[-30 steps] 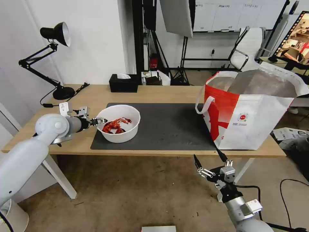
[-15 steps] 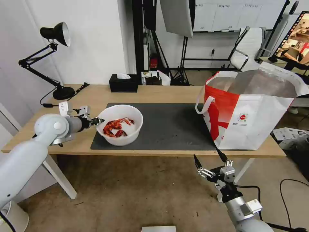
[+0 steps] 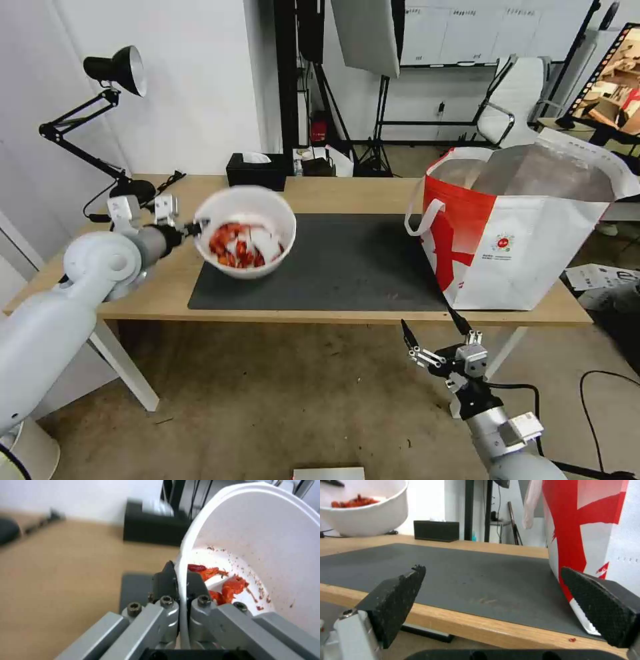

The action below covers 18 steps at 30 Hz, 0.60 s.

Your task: Pick up the trash from the table and place it into the takeout bag.

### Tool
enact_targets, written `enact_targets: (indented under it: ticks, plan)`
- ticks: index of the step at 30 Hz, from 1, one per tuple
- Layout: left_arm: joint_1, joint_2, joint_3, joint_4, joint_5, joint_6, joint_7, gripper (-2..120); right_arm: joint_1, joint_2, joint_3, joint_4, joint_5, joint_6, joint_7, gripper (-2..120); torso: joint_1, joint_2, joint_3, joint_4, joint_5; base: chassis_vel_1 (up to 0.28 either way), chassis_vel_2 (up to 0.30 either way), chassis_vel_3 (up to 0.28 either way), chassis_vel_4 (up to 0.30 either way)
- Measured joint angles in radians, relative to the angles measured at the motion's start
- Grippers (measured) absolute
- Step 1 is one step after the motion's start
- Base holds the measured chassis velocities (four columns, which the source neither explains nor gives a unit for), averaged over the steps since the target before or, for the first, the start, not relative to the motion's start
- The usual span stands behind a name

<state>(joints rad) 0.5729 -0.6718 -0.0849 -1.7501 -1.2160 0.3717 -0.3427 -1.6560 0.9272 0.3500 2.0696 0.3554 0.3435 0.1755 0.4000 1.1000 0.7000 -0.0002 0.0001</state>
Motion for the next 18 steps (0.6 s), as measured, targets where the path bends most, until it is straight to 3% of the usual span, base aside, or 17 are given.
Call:
enact_targets:
  ticks: [3, 5, 13, 18]
  plan:
    - [-0.032, 0.006, 0.054, 0.005, 0.093, -0.078, 0.005, 0, 0.0, 0.0, 0.0, 0.0, 0.0, 0.0, 0.0, 100, 0.0, 0.0, 0.0, 0.0001, -0.0001, 0.0, 0.0, 0.0, 0.0]
    - [-0.035, 0.007, 0.06, 0.005, 0.101, -0.083, 0.006, 0, 0.0, 0.0, 0.0, 0.0, 0.0, 0.0, 0.0, 100, 0.0, 0.0, 0.0, 0.0001, 0.0, 0.0, 0.0, 0.0, 0.0]
    - [-0.113, -0.016, 0.118, -0.013, 0.021, -0.042, -0.006, 0, 0.0, 0.0, 0.0, 0.0, 0.0, 0.0, 0.0, 100, 0.0, 0.0, 0.0, 0.0005, -0.0001, 0.0, 0.0, 0.0, 0.0]
    - [-0.284, -0.09, 0.239, 0.007, -0.063, -0.02, -0.058, 0, 0.0, 0.0, 0.0, 0.0, 0.0, 0.0, 0.0, 100, 0.0, 0.0, 0.0, 0.0004, 0.0002, 0.0, 0.0, 0.0, 0.0]
